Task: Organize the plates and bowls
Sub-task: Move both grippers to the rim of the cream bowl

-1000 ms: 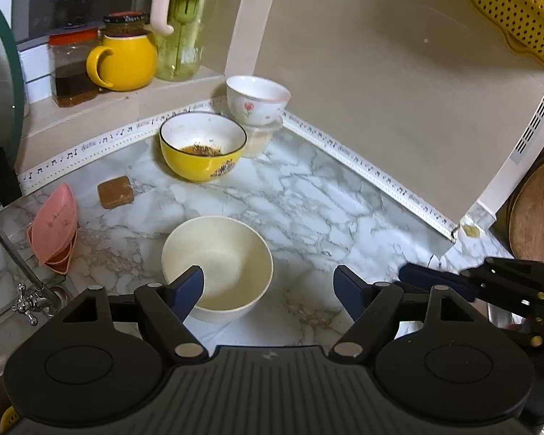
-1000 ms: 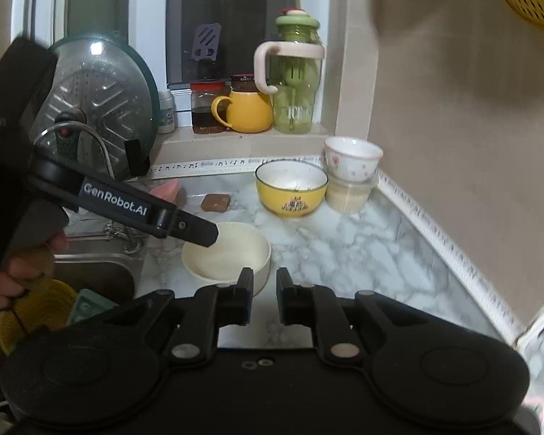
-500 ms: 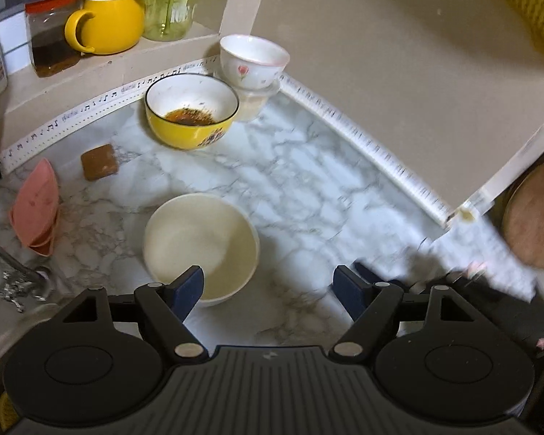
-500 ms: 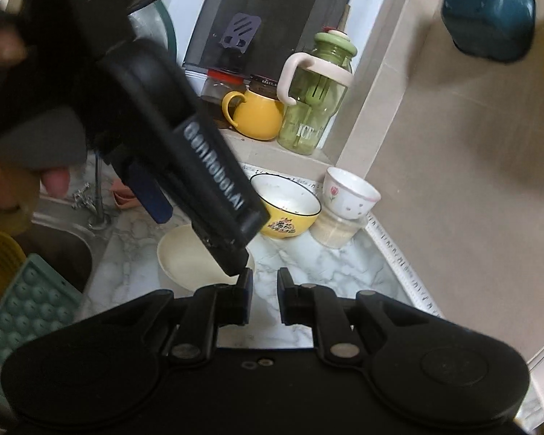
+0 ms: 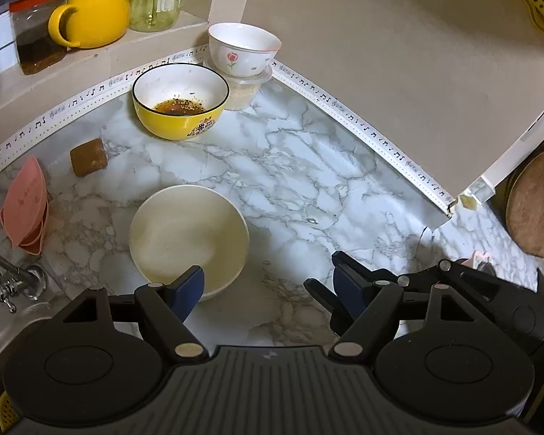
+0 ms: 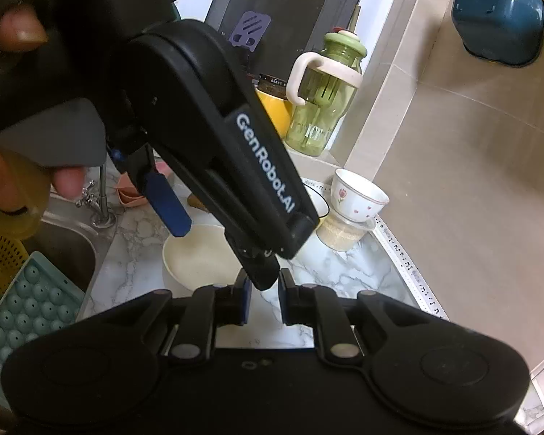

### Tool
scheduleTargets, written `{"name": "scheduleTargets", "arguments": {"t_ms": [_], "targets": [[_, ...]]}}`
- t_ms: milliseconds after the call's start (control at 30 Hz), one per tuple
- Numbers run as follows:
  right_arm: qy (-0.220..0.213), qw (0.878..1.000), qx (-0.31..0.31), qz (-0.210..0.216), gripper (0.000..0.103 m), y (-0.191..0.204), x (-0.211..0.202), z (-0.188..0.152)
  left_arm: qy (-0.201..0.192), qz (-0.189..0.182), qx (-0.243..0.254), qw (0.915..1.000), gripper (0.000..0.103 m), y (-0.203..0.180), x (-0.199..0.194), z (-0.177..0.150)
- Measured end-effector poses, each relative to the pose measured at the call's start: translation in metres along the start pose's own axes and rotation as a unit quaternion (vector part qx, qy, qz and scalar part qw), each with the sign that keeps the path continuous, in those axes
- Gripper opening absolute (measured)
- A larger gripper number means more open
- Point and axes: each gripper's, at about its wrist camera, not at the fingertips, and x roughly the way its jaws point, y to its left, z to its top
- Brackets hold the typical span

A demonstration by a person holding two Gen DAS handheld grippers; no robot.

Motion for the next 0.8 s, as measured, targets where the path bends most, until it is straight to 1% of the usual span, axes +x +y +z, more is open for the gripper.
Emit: {"name": "scheduleTargets", "arguments": {"t_ms": [100, 200, 233, 300, 367, 400, 433, 500, 533, 567, 600, 633, 667, 700, 733, 800], "targets": [[0.012, 1.0, 0.005, 0.007, 0.015, -0.004, 0.003, 0.002, 0.002, 0.007, 0.005, 1.0, 0.078, -0.001, 0.003, 0.0], [0.018, 1.0, 0.01, 0.012, 0.015, -0.004, 0.006, 0.003, 0.007, 0.011, 0.011, 0.9999, 0.071, -0.003, 0.003, 0.001], [0.017, 1.0, 0.003, 0.009, 0.015, -0.002, 0.006, 0.003, 0.012, 0.013, 0.011, 0.9998, 0.071, -0.004, 0.004, 0.001], [0.012, 1.0, -0.027, -0.001, 0.017, 0.005, 0.005, 0.003, 0.026, 0.008, 0.011, 0.9996, 0.069, -0.005, 0.007, 0.002], [-0.01, 0.997, -0.073, -0.014, 0.018, 0.015, 0.001, 0.002, 0.041, 0.006, 0.011, 0.9991, 0.063, -0.004, 0.01, 0.001], [-0.01, 0.997, -0.074, -0.016, 0.022, 0.016, 0.001, 0.004, 0.043, 0.007, 0.008, 0.999, 0.063, -0.003, 0.011, 0.001], [-0.009, 0.998, -0.065, -0.008, 0.025, 0.014, 0.002, 0.006, 0.038, 0.005, 0.004, 0.9993, 0.063, -0.001, 0.009, 0.002], [-0.002, 0.999, -0.052, -0.004, 0.028, 0.008, 0.005, 0.008, 0.024, -0.002, -0.004, 0.9997, 0.063, 0.004, 0.004, 0.002], [0.006, 0.999, -0.045, -0.004, 0.033, 0.005, 0.009, 0.008, 0.014, 0.0, -0.007, 0.9999, 0.064, 0.008, 0.001, 0.003], [0.01, 0.999, -0.036, 0.0, 0.042, 0.002, 0.011, 0.007, 0.005, 0.006, -0.008, 0.9999, 0.064, 0.011, -0.002, 0.004], [0.012, 1.0, -0.024, 0.005, 0.047, -0.002, 0.012, 0.007, -0.004, 0.015, -0.009, 0.9998, 0.064, 0.014, -0.005, 0.004], [0.017, 1.0, -0.014, 0.008, 0.06, -0.006, 0.014, 0.008, -0.01, 0.021, -0.011, 0.9997, 0.064, 0.018, -0.006, 0.005], [0.023, 1.0, -0.005, 0.009, 0.089, -0.009, 0.015, 0.009, -0.013, 0.023, -0.016, 0.9995, 0.065, 0.023, -0.007, 0.005], [0.026, 1.0, 0.008, 0.002, 0.103, -0.011, 0.017, 0.009, -0.016, 0.026, -0.02, 0.9993, 0.065, 0.027, -0.008, 0.006], [0.023, 0.999, 0.027, -0.006, 0.102, -0.016, 0.019, 0.009, -0.021, 0.029, -0.023, 0.9991, 0.065, 0.032, -0.008, 0.006], [0.038, 0.998, 0.053, -0.005, 0.102, -0.025, 0.029, 0.011, -0.026, 0.04, -0.029, 0.9984, 0.069, 0.039, -0.007, 0.006]]}}
